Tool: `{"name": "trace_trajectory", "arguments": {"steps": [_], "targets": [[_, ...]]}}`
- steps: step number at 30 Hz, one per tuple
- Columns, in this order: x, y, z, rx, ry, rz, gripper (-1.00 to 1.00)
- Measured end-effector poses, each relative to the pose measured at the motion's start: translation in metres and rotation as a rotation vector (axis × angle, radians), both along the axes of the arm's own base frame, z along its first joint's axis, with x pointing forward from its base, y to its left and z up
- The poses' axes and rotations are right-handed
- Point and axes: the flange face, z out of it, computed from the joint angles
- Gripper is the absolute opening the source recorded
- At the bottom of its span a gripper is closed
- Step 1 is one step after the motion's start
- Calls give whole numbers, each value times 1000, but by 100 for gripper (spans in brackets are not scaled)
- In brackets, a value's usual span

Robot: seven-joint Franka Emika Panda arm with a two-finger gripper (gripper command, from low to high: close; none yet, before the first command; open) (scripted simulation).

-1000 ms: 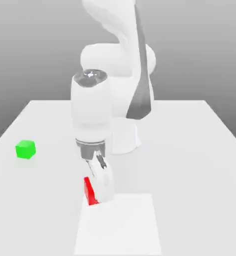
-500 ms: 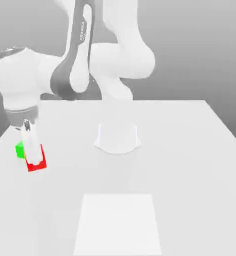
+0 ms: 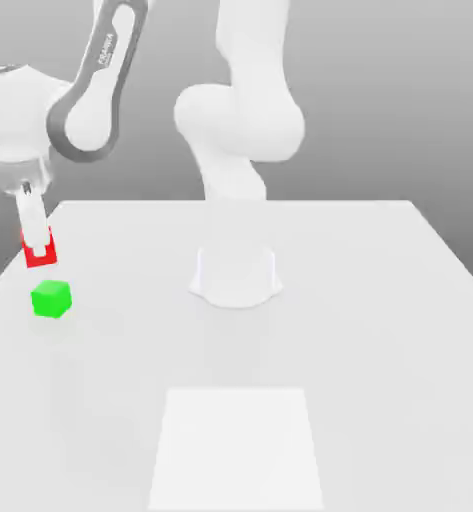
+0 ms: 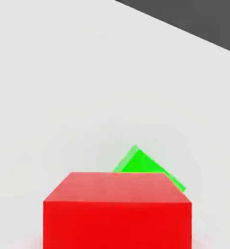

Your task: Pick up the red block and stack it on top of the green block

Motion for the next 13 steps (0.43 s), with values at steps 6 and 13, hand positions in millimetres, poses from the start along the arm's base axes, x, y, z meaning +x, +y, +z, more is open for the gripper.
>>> {"name": "trace_trajectory", "arguments": {"steps": [6, 13], "targets": [[-2, -2, -29, -2, -4, -1, -100], [-1, 1, -60, 2, 2, 6, 100]]}}
